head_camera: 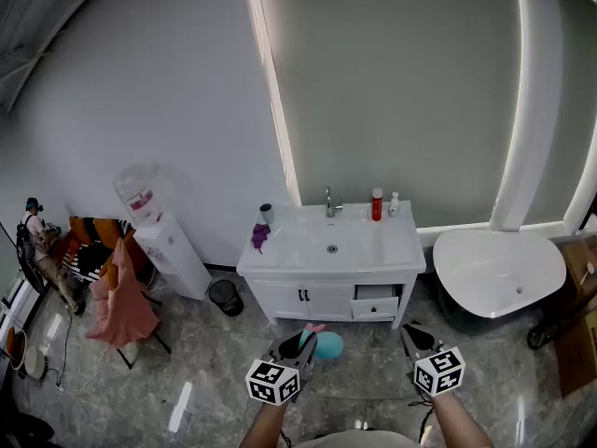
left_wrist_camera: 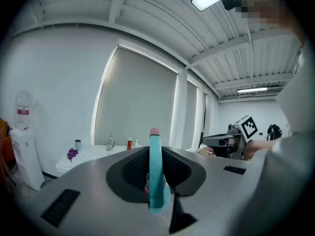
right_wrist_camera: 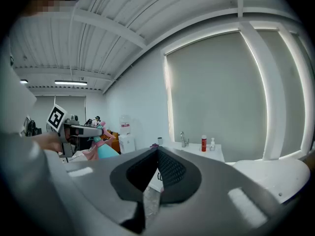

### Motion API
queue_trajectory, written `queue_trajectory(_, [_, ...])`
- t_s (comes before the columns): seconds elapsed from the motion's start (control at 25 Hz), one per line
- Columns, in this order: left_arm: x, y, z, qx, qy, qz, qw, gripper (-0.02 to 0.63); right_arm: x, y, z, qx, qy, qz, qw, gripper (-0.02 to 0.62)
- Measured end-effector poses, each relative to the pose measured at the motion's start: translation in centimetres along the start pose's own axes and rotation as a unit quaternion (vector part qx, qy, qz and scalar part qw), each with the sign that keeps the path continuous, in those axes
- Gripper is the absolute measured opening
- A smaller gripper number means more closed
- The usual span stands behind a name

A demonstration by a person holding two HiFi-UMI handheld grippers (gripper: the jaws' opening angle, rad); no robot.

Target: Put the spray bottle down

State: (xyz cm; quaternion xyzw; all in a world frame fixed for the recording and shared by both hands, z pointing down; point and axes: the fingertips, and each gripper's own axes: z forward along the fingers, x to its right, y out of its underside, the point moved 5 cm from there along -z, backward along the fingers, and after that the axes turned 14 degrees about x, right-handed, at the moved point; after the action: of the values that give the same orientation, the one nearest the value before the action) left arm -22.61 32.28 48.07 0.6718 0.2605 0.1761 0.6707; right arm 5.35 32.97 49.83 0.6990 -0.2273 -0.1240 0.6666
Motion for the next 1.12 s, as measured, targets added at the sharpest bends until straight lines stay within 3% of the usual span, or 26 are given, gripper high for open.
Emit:
queue_trajectory(0.56, [1.0, 0.5, 0.1, -0.004, -0.002, 0.003, 1.0000, 0.067, 0.5, 0.0, -0.6, 0.004, 0.000, 0.005, 1.000, 0.011])
queue_trajectory(1.12, [3.9, 1.5, 3.2, -0.005, -0.020, 0.009, 0.9997, 0.067, 4.4, 0.0, -0.7, -0.010, -0.022, -0.004, 1.000, 0.011])
